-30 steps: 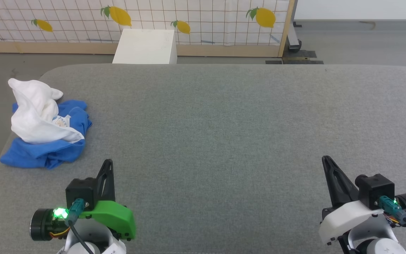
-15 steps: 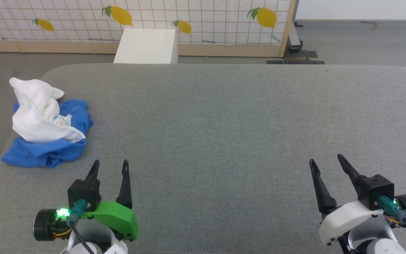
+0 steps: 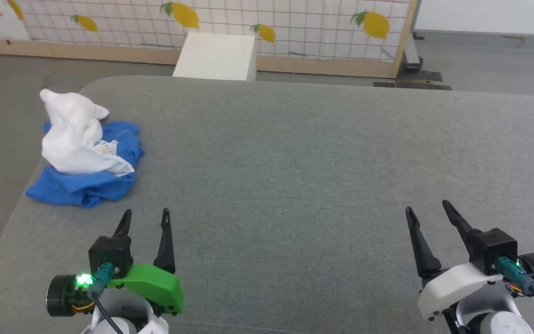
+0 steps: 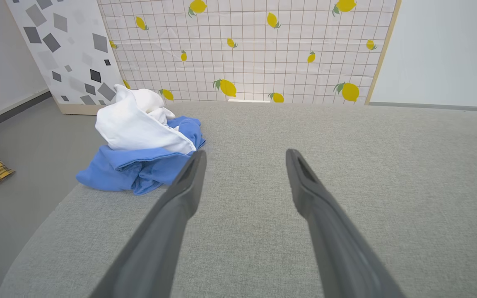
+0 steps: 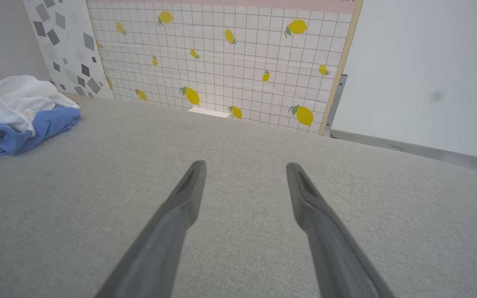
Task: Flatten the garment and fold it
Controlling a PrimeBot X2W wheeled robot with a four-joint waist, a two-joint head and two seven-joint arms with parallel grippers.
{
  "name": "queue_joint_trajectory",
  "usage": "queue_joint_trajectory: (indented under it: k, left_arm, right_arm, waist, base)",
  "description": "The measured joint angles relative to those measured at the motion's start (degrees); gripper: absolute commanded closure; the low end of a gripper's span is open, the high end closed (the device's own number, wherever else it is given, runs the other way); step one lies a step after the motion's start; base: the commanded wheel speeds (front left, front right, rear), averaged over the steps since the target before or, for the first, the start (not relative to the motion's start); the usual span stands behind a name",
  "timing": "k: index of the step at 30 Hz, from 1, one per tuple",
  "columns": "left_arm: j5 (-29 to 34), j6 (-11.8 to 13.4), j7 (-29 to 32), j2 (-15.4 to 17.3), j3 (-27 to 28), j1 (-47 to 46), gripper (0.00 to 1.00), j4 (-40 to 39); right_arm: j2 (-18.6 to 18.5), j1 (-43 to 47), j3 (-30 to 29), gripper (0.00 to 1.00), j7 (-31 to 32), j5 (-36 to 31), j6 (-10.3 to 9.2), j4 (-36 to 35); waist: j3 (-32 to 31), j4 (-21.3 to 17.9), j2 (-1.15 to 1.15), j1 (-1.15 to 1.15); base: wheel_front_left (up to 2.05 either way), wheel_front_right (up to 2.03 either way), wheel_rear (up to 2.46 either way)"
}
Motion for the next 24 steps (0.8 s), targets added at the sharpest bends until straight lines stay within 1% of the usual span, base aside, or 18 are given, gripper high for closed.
queue_joint_trajectory:
  k: [24]
  left_arm:
    - [-2.26,1.00,-2.94,0.76,0.56,-0.03,0.00,0.33]
  right_arm:
    - [0.01,-1.58,1.79,0.00,-1.14,0.14,0.00,1.33]
  waist:
    - [0.25,10.42,0.00,0.00]
  base:
    - [-0.01,-0.01,-0.01]
